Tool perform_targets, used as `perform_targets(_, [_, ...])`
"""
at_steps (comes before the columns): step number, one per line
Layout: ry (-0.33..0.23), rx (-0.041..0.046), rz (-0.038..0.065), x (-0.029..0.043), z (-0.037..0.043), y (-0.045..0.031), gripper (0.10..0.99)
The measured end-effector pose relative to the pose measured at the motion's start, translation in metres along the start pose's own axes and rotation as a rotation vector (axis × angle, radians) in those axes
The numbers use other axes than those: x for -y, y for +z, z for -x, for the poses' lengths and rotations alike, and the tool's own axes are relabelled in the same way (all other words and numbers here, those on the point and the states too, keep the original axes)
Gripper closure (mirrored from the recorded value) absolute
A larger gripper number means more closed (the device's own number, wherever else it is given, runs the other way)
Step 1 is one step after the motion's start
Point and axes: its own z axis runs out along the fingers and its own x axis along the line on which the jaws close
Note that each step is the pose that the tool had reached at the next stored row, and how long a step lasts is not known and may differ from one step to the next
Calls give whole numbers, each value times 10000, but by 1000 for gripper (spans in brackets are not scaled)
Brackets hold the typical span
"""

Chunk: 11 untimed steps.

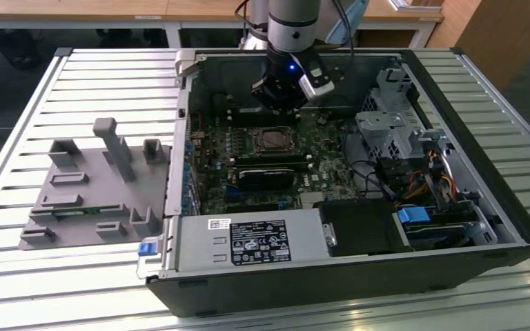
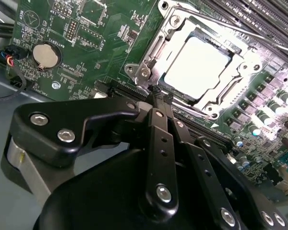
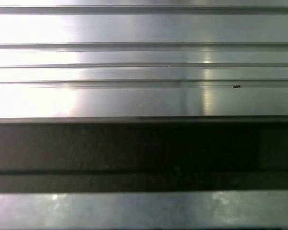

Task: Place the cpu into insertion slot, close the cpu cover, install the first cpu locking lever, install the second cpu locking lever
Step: 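Install the first cpu locking lever, then install the second cpu locking lever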

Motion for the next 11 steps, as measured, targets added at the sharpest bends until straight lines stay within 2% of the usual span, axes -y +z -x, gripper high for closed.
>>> perform_targets(11, [0,0,-1,52,2,-1,980])
